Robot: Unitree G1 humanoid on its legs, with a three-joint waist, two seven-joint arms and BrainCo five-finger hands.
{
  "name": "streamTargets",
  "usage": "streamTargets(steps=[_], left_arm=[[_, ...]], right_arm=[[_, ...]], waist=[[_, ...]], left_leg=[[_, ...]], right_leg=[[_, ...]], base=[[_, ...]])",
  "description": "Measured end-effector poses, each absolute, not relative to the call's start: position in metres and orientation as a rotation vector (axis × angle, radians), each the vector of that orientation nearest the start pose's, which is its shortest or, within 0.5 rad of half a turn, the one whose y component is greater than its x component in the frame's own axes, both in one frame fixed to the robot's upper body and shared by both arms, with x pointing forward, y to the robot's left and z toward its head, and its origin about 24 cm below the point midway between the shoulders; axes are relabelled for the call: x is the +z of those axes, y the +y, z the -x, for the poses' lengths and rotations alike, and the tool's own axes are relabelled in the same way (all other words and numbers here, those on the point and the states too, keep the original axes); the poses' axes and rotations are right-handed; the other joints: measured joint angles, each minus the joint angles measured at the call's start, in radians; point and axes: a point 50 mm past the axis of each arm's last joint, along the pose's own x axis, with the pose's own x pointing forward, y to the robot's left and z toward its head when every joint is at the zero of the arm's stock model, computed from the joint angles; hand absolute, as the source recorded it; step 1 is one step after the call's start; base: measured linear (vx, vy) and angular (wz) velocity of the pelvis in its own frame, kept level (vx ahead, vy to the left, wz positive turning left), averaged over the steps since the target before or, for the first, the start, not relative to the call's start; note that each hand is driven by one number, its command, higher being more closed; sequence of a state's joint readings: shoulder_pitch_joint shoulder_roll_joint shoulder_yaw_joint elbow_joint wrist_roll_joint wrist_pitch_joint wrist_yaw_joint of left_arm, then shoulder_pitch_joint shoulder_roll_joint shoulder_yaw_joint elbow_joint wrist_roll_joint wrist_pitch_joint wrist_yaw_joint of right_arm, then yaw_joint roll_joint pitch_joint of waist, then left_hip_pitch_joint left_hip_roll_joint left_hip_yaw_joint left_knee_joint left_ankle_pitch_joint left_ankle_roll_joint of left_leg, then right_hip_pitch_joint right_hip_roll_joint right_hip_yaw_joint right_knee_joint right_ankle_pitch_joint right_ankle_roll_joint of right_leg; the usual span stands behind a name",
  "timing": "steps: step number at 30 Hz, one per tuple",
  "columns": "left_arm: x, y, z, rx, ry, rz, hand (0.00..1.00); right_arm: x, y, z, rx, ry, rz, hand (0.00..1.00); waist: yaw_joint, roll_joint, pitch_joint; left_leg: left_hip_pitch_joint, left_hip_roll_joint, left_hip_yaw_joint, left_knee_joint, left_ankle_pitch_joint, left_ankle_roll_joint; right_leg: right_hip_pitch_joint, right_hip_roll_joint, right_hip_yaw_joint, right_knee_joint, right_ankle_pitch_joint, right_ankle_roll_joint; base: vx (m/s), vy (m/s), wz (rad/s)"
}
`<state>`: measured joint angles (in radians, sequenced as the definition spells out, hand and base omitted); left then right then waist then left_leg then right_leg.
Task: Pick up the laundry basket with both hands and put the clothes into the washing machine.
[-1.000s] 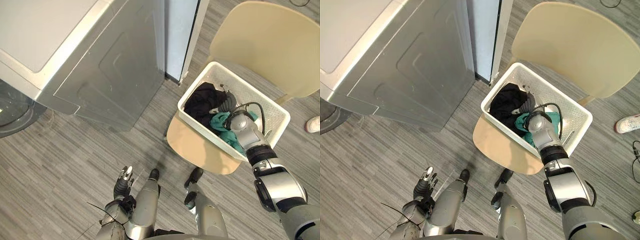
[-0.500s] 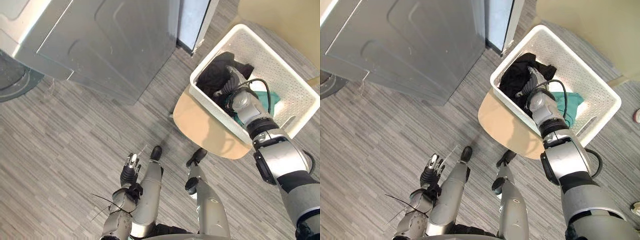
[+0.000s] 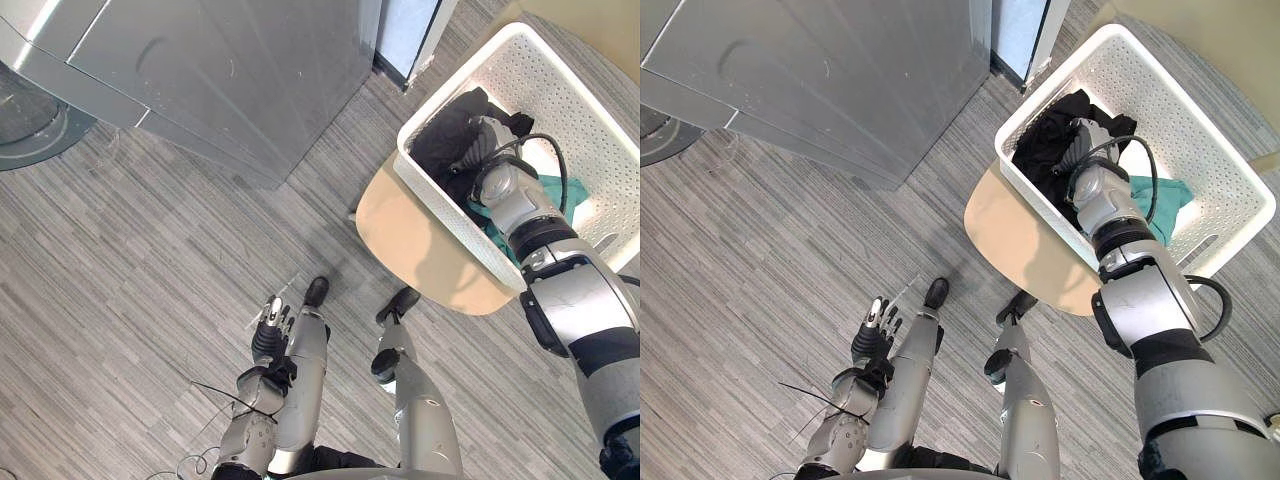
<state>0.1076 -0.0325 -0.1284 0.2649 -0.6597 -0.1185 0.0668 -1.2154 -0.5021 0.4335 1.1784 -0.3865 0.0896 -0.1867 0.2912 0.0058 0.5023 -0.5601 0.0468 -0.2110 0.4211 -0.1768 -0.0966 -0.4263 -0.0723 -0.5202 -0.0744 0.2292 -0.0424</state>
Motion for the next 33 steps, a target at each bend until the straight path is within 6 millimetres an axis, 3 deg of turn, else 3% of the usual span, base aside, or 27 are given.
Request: streamTargets(steps=[7, 14, 18, 22, 29, 33], left_arm=[[-0.03, 0.118, -0.223, 0.09, 0.28, 0.668, 0.0], [-0.03, 0.119, -0.227, 0.109, 0.283, 0.661, 0.0], [-0.03, 0.122, -0.227, 0.118, 0.279, 0.647, 0.0], [-0.031, 0.126, -0.227, 0.126, 0.277, 0.635, 0.0], [-0.033, 0.134, -0.225, 0.147, 0.282, 0.598, 0.0], [-0.021, 0.145, -0.223, 0.153, 0.22, 0.557, 0.0]], right_arm=[[0.205, -0.224, -0.421, -0.282, 0.001, 1.155, 1.0], [0.218, -0.237, -0.416, -0.404, -0.073, 0.934, 1.0], [0.247, -0.244, -0.41, -0.515, -0.201, 0.775, 1.0], [0.274, -0.241, -0.401, -0.573, -0.339, 0.673, 1.0], [0.28, -0.246, -0.371, -0.663, -0.525, 0.565, 1.0], [0.271, -0.237, -0.355, -0.661, -0.592, 0.503, 1.0]], waist=[[0.001, 0.0, 0.0], [-0.008, -0.001, 0.001], [-0.043, -0.004, 0.003], [-0.06, -0.005, 0.003], [-0.092, -0.006, 0.002], [-0.114, -0.009, 0.0]], left_leg=[[0.003, 0.003, -0.002, -0.007, 0.005, -0.007], [0.053, 0.005, 0.028, -0.032, 0.018, -0.008], [0.082, 0.004, 0.034, -0.034, 0.018, -0.007], [0.093, 0.004, 0.048, -0.035, 0.02, -0.003], [0.158, 0.004, 0.069, -0.055, 0.024, 0.003], [0.209, 0.006, 0.082, -0.074, 0.024, 0.004]], right_leg=[[0.0, 0.003, 0.006, -0.002, 0.0, 0.0], [0.027, 0.002, 0.066, -0.019, 0.032, 0.031], [0.052, 0.0, 0.088, -0.02, 0.032, 0.031], [0.054, 0.001, 0.116, -0.021, 0.032, 0.03], [0.104, 0.0, 0.139, -0.022, 0.034, 0.028], [0.14, 0.0, 0.15, -0.022, 0.03, 0.032]], base=[[-0.02, 0.109, 0.0], [-0.03, 0.141, -0.13], [-0.04, 0.134, -0.05], [-0.06, 0.113, -0.1], [-0.04, 0.117, -0.06], [0.0, 0.097, -0.09]])
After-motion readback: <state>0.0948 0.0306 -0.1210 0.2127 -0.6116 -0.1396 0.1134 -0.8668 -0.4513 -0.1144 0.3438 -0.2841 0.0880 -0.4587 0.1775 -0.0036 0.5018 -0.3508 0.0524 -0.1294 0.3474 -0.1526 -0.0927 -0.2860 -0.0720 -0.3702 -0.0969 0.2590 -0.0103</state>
